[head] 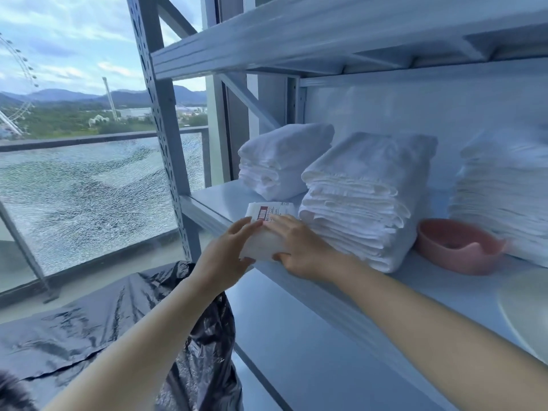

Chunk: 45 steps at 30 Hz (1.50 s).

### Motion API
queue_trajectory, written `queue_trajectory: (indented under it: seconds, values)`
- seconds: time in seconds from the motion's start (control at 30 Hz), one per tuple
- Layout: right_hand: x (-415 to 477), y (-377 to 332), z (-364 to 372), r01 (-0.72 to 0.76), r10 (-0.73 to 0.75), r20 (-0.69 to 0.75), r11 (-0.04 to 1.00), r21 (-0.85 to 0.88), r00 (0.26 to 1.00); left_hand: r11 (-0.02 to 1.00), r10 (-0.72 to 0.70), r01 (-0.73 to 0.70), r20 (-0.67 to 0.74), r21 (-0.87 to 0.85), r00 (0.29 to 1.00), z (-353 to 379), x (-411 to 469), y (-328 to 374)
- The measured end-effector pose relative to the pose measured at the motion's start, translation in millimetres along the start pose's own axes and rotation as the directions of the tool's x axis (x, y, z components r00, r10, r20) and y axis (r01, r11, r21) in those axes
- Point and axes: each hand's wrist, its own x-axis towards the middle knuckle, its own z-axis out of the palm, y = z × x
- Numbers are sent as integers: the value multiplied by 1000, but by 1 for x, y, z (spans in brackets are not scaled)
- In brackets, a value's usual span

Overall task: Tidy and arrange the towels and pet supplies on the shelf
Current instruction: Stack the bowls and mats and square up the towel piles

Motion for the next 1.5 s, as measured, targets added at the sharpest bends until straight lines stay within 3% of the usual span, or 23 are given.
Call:
queue_trajectory:
  seconds: [0.27,0.5,0.77,0.9,1.2,1.5]
  values:
    - [-63,-49,11,20,-24,-174,999,-26,984,991,129,-130,-19,-21,991,-27,-73,14]
    - [-118,-88,5,61,-68,-430,998,-29,900,977,174,-186,-114,-105,978,-44,-127,40]
    - [-214,-94,-20,-79,-11,-540,986,-145,841,906,340,-374,-185,-197,922,-39,-163,101]
    - [-268,-87,-50,-174,60,-580,974,-143,812,842,428,-486,-260,-233,866,-39,-167,155]
    - [-421,-58,-130,-391,164,-684,900,-191,711,590,656,-765,-399,-258,641,-16,-177,308]
    - [-599,-8,-219,-539,304,-708,832,-128,638,466,715,-822,-408,-327,568,26,-207,509]
